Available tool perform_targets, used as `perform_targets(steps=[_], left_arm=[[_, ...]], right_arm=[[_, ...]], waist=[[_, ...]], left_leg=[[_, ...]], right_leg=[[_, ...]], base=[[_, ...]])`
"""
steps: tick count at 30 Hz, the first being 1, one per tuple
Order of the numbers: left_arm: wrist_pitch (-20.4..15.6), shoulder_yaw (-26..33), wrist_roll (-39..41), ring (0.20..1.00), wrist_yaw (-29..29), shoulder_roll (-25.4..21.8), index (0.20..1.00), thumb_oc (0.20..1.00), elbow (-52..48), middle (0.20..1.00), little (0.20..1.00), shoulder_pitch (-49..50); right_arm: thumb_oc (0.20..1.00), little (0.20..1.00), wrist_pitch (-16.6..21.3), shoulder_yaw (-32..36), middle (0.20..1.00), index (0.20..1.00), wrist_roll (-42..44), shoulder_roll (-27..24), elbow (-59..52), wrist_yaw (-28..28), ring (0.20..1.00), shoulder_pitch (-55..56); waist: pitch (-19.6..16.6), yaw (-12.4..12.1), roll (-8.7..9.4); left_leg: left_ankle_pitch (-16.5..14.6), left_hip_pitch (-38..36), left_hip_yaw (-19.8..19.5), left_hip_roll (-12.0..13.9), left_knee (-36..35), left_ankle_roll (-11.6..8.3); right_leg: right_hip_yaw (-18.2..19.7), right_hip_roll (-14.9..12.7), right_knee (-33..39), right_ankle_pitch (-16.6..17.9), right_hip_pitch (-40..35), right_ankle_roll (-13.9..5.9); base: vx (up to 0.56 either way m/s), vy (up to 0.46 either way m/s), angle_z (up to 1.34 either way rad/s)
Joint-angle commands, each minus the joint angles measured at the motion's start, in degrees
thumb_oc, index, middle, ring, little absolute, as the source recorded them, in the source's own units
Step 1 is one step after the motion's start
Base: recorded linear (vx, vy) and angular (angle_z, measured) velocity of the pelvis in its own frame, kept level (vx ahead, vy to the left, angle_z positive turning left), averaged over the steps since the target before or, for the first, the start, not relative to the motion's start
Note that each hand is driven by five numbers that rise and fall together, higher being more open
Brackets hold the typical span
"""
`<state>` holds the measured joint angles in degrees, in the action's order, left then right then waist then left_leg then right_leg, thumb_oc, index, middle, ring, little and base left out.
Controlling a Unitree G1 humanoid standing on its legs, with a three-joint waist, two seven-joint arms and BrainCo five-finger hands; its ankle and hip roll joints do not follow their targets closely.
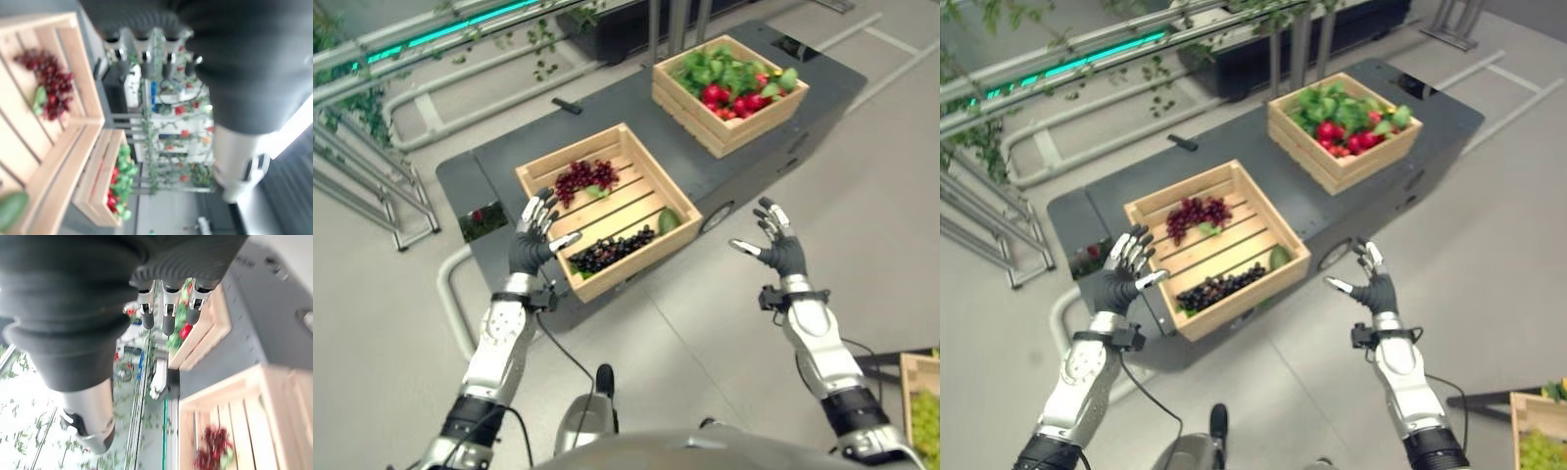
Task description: Pick up the fruits from the basket on one side to the basket on the other side
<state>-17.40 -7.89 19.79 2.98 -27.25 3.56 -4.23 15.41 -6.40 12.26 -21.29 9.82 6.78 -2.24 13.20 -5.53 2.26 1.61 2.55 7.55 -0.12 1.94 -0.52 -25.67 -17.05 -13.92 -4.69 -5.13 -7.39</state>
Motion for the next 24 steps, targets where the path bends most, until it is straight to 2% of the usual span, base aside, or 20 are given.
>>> perform_targets(steps=[1,2,4,5,6,7,8,9,10,11,13,14,16,17,20,21,23,24], left_arm=[[-3.4,0.3,-10.6,1.0,3.1,-3.4,1.0,1.0,-1.8,1.0,1.0,-5.4],[-3.5,0.2,-13.3,1.0,4.0,-4.8,1.0,1.0,-2.0,1.0,1.0,-6.6],[-3.9,0.2,-15.4,1.0,5.0,-6.0,1.0,1.0,-2.2,1.0,1.0,-7.6],[-3.8,-2.1,-20.7,1.0,6.6,-8.0,1.0,1.0,-1.3,1.0,1.0,-12.0],[-3.8,-2.2,-20.8,1.0,6.7,-8.0,1.0,1.0,-1.1,1.0,1.0,-12.2],[-4.0,-4.7,-24.9,1.0,6.6,-9.8,1.0,1.0,-0.7,1.0,1.0,-16.2],[-4.0,-4.8,-25.0,1.0,6.7,-9.8,1.0,1.0,-0.6,1.0,1.0,-16.4],[-4.1,-7.6,-27.1,1.0,6.4,-10.8,1.0,1.0,0.5,1.0,1.0,-20.4],[-4.1,-7.7,-27.1,1.0,6.3,-10.8,1.0,1.0,0.5,1.0,1.0,-20.5],[-3.6,-8.8,-30.2,1.0,4.9,-12.3,1.0,1.0,0.2,1.0,1.0,-22.8],[-3.7,-9.9,-31.0,1.0,4.6,-13.6,1.0,1.0,0.3,1.0,1.0,-24.9],[-4.1,-12.2,-31.4,1.0,4.6,-14.7,1.0,1.0,1.0,1.0,1.0,-27.5],[-3.9,-13.8,-31.7,1.0,4.1,-14.9,1.0,1.0,2.2,1.0,1.0,-29.2],[-3.6,-16.2,-33.7,1.0,2.7,-16.6,1.0,1.0,1.7,1.0,1.0,-31.7],[-3.3,-20.7,-34.7,1.0,1.2,-17.7,1.0,1.0,3.2,1.0,1.0,-34.7],[-2.8,-23.0,-35.6,1.0,0.3,-17.8,1.0,1.0,4.2,1.0,1.0,-36.4],[-2.8,-23.2,-35.6,1.0,0.4,-17.7,1.0,1.0,4.5,1.0,1.0,-36.8],[-2.5,-24.6,-36.5,1.0,-0.4,-18.2,1.0,1.0,4.4,1.0,1.0,-37.7]], right_arm=[[1.0,1.0,3.3,-2.3,1.0,1.0,1.0,-0.9,-1.8,-0.5,1.0,-2.6],[1.0,1.0,3.4,-2.7,1.0,1.0,0.7,-0.6,-2.1,-0.6,1.0,-3.2],[1.0,1.0,3.5,-3.1,1.0,1.0,0.8,-0.6,-2.2,-0.8,1.0,-3.6],[1.0,1.0,3.8,-3.5,1.0,1.0,0.6,-1.1,-2.2,-0.7,1.0,-4.7],[1.0,1.0,3.8,-3.4,1.0,1.0,0.6,-1.1,-2.1,-0.7,1.0,-4.8],[1.0,1.0,4.5,-2.9,1.0,1.0,1.4,-2.0,-1.7,-0.5,1.0,-4.9],[1.0,1.0,4.5,-2.8,1.0,1.0,1.4,-2.0,-1.6,-0.6,1.0,-4.9],[1.0,1.0,4.9,-2.5,1.0,1.0,2.5,-2.8,-1.7,-0.8,1.0,-4.2],[1.0,1.0,4.8,-2.3,1.0,1.0,2.5,-2.8,-1.8,-0.9,1.0,-4.1],[1.0,1.0,4.8,-2.0,1.0,1.0,2.2,-3.5,-2.1,-0.9,1.0,-4.5],[1.0,1.0,5.0,-1.3,1.0,1.0,2.3,-3.7,-2.3,-0.9,1.0,-4.6],[1.0,1.0,5.4,-1.2,1.0,1.0,3.0,-4.0,-1.9,-0.8,1.0,-4.7],[1.0,1.0,5.7,-0.9,1.0,1.0,3.2,-4.0,-1.5,-0.6,1.0,-5.1],[1.0,1.0,5.9,-0.7,1.0,1.0,3.1,-4.5,-1.8,-0.1,1.0,-5.2],[1.0,1.0,6.3,0.2,1.0,1.0,3.0,-5.1,-1.9,0.5,1.0,-5.6],[1.0,1.0,6.5,0.3,1.0,1.0,2.4,-5.5,-1.4,1.5,1.0,-6.9],[1.0,1.0,6.5,0.4,1.0,1.0,2.4,-5.4,-1.4,1.5,1.0,-7.0],[1.0,1.0,6.7,0.7,1.0,1.0,2.1,-5.8,-1.3,2.1,1.0,-7.1]], waist=[[-0.8,1.5,0.9],[-0.1,1.5,0.51],[0.4,1.7,0.23],[1.4,2.9,0.13],[1.4,2.7,0.03],[1.7,4.5,0.42],[1.7,4.4,0.37],[1.6,6.2,0.48],[1.6,6.2,0.49],[1.5,6.4,0.41],[1.8,6.6,-0.01],[2.5,7.1,-0.59],[3.0,7.2,-0.94],[4.3,8.0,-1.75],[6.7,8.9,-3.22],[8.2,9.2,-4.22],[8.1,9.0,-4.23],[9.1,9.4,-4.9]], left_leg=[[-3.4,0.8,-2.2,0.3,2.7,1.08],[-3.4,0.3,-2.0,0.7,2.2,1.31],[-3.5,-0.1,-2.3,0.9,1.8,1.38],[-3.5,-1.1,-3.3,0.9,0.6,0.84],[-3.3,-0.9,-3.2,1.1,0.5,0.77],[-3.7,-1.5,-4.9,0.1,-0.5,0.26],[-3.5,-1.3,-4.8,0.1,-0.5,0.25],[-4.0,-1.0,-6.3,-0.9,-0.4,-0.37],[-4.0,-1.0,-6.4,-0.9,-0.3,-0.35],[-4.1,0.1,-5.6,-1.1,-0.1,-0.62],[-3.8,1.0,-5.2,-0.9,-0.1,-0.78],[-3.3,2.0,-5.0,-0.6,0.0,-1.1],[-3.1,2.8,-4.9,-0.5,0.3,-1.23],[-2.7,3.8,-4.9,-0.3,0.4,-1.51],[-2.3,5.7,-4.9,0.1,1.2,-1.91],[-2.1,7.1,-4.9,0.3,1.9,-2.09],[-2.2,7.4,-4.9,0.3,2.1,-2.1],[-2.1,8.0,-4.8,0.4,2.4,-2.2]], right_leg=[[4.3,-3.6,-11.2,10.9,7.0,-3.3],[6.0,-3.1,-13.5,10.3,9.3,-3.53],[7.5,-2.4,-13.7,9.5,10.8,-3.52],[12.3,2.3,-10.1,4.6,13.8,-2.35],[12.3,2.5,-9.7,4.9,13.9,-2.18],[17.9,6.6,-0.3,3.2,14.5,-1.43],[17.9,6.7,0.2,3.7,14.5,-1.37],[22.6,8.0,5.7,4.7,13.5,-1.95],[22.5,7.9,6.0,4.8,13.3,-1.99],[21.5,7.4,9.1,7.0,12.4,-2.37],[21.6,7.7,9.6,7.4,12.8,-2.19],[21.2,7.7,10.1,7.8,13.2,-1.96],[21.1,7.8,10.1,7.9,13.8,-1.89],[21.2,8.0,10.0,8.1,14.6,-1.73],[20.8,8.0,8.8,7.9,17.4,-1.43],[21.1,8.1,7.7,7.7,19.2,-1.29],[21.1,8.1,7.4,7.6,19.6,-1.26],[21.2,8.0,6.7,7.5,20.5,-1.21]], base=[[0.03,0.173,0.17],[0.04,0.162,0.16],[0.05,0.041,0.04],[0.07,0.012,-0.15],[0.15,-0.072,-0.17],[0.08,-0.064,-0.03],[0.16,-0.098,0.26],[0.07,-0.036,0.46],[0.04,-0.074,1.0],[-0.03,-0.036,0.94],[-0.07,-0.062,0.61],[-0.1,-0.089,0.01],[-0.07,-0.068,-0.28],[-0.07,-0.073,-0.32],[-0.08,-0.076,-0.31],[-0.08,-0.05,-0.11],[-0.04,-0.017,-0.16],[-0.07,-0.028,-0.26]])
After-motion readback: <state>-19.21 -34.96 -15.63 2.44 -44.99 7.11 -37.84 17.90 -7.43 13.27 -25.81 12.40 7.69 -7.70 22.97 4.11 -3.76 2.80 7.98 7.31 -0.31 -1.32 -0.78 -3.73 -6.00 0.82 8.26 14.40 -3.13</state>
